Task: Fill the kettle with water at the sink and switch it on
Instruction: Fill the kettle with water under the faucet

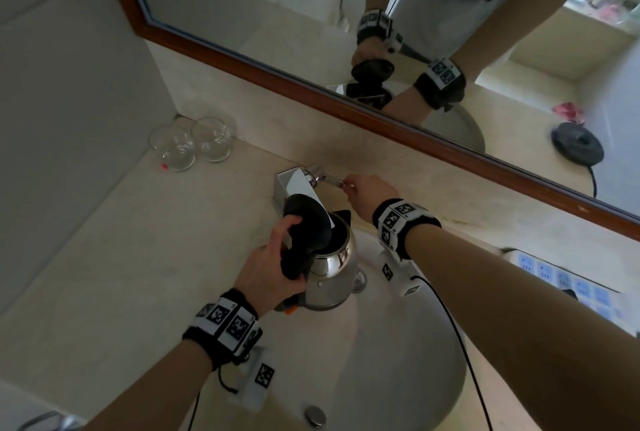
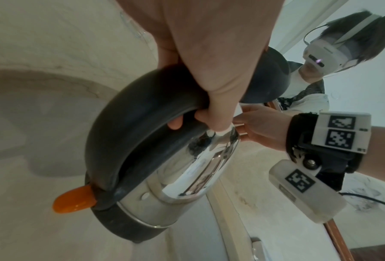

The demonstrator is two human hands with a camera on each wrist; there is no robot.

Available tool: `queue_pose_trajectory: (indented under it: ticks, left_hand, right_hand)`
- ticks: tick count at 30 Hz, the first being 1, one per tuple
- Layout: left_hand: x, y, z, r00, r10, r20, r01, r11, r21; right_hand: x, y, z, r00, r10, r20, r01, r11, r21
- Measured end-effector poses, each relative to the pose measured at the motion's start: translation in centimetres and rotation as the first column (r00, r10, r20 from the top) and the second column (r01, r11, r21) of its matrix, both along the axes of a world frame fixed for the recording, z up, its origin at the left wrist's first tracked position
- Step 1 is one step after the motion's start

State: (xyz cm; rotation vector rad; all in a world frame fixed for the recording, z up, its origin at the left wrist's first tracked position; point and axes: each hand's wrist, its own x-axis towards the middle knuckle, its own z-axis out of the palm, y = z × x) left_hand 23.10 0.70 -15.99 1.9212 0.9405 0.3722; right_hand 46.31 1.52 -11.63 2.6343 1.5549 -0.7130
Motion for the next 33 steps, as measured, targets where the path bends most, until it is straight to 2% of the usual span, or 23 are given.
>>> queue_pose_trajectory:
  ticks: [10, 25, 33]
  left_hand:
    - [-0.15, -0.14, 0.36, 1.0, 0.009, 0.001, -0.009, 1.0, 0.019]
    - [-0.27, -0.21, -0.33, 0.999, 0.019, 0.028, -0.019, 1.0, -0.003]
    - [-0.41, -0.76, -0.56, 0.999, 0.044, 0.024, -0.043, 0.998, -0.039]
  right_hand:
    - [-0.77, 0.2, 0.1, 0.992, -0.022, 0.125, 0.013, 0.998, 0.066]
    - [0.04, 0.31, -0.1, 0.995, -0.056, 0.083, 0.051, 0.996, 0.067]
    - [-0.09, 0.8, -0.14, 0.996, -0.021, 0.088, 0.017, 0.999, 0.051]
